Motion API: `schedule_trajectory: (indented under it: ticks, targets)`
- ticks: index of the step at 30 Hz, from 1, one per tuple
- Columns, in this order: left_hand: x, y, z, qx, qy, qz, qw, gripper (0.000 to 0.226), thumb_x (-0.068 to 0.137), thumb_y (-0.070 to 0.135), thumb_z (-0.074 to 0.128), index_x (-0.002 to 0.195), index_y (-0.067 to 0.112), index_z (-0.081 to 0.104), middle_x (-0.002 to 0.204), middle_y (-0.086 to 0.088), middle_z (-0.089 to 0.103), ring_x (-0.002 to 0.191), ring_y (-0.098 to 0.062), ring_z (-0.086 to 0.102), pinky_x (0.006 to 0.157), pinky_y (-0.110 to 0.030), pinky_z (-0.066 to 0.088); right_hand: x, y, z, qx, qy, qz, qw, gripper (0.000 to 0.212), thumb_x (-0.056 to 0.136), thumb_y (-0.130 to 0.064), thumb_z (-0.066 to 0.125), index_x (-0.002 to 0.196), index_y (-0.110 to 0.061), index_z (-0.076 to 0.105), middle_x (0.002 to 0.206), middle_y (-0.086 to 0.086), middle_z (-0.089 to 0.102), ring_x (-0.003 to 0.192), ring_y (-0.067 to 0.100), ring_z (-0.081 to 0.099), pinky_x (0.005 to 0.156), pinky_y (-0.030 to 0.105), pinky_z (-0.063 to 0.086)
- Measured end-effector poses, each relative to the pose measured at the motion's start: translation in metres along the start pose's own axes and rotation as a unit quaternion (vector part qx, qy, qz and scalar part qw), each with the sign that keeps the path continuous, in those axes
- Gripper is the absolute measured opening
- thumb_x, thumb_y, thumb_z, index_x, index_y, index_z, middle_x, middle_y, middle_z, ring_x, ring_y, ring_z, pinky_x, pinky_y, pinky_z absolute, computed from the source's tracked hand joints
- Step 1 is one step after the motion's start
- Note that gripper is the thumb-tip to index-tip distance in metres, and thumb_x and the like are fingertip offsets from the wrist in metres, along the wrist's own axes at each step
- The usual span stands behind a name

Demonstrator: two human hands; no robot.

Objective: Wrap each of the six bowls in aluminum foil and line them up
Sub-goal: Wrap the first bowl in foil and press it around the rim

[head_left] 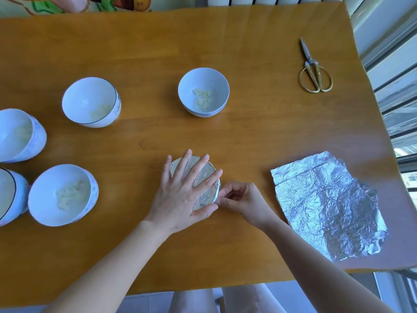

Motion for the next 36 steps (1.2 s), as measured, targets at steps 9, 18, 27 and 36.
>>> schedule_trajectory:
  ticks: [9, 18, 27, 36]
  targets:
    - [0.0, 0.001, 0.002, 0.003, 0.002, -0.005, 1.0, 0.07, 0.091, 0.07, 0.038, 0.153, 0.038, 0.031, 0.164, -0.006, 0.023, 0.149, -0.041, 0.018, 0.111, -0.069, 0.021, -0.01, -0.006, 0.005, -0.01, 0.083, -0.006, 0.997, 0.024, 0.079, -0.009, 0.081, 0.101, -0.014, 0.074, 0.086, 0.002, 0.077, 0.079, 0.015, 0.072, 0.079, 0.027, 0.056]
    - [0.001, 0.001, 0.001, 0.002, 0.01, -0.011, 1.0, 0.068, 0.091, 0.069, 0.039, 0.152, 0.038, 0.035, 0.162, -0.006, 0.028, 0.148, -0.041, 0.023, 0.11, -0.066, 0.023, -0.028, 0.001, 0.03, -0.206, 0.227, -0.154, 0.939, 0.021, 0.092, -0.018, 0.063, 0.108, -0.02, 0.076, 0.082, -0.009, 0.069, 0.067, 0.006, 0.061, 0.058, 0.031, 0.05]
    - [0.002, 0.001, 0.001, 0.007, 0.008, -0.01, 1.0, 0.071, 0.091, 0.073, 0.035, 0.153, 0.038, 0.03, 0.163, -0.006, 0.024, 0.149, -0.041, 0.019, 0.11, -0.068, 0.022, -0.022, 0.0, 0.026, -0.297, 0.184, -0.113, 0.93, 0.026, 0.096, -0.026, 0.054, 0.114, -0.029, 0.072, 0.085, -0.011, 0.068, 0.062, 0.009, 0.054, 0.056, 0.035, 0.048]
    - [-0.001, -0.008, -0.018, -0.054, 0.045, -0.003, 0.998, 0.081, 0.09, 0.078, 0.011, 0.157, 0.034, 0.021, 0.166, -0.007, 0.011, 0.152, -0.038, 0.002, 0.112, -0.074, 0.004, -0.02, -0.012, 0.015, 0.038, 0.144, 0.074, 0.986, 0.03, 0.106, -0.024, 0.041, 0.133, -0.022, 0.054, 0.119, 0.001, 0.068, 0.087, 0.011, 0.068, 0.077, 0.03, 0.055]
Point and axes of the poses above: each hand's wrist, its own x-axis towards the middle knuckle, its own z-axis out of the palm, y = z × x, the point moved 4 cm from there along x, towards the middle knuckle
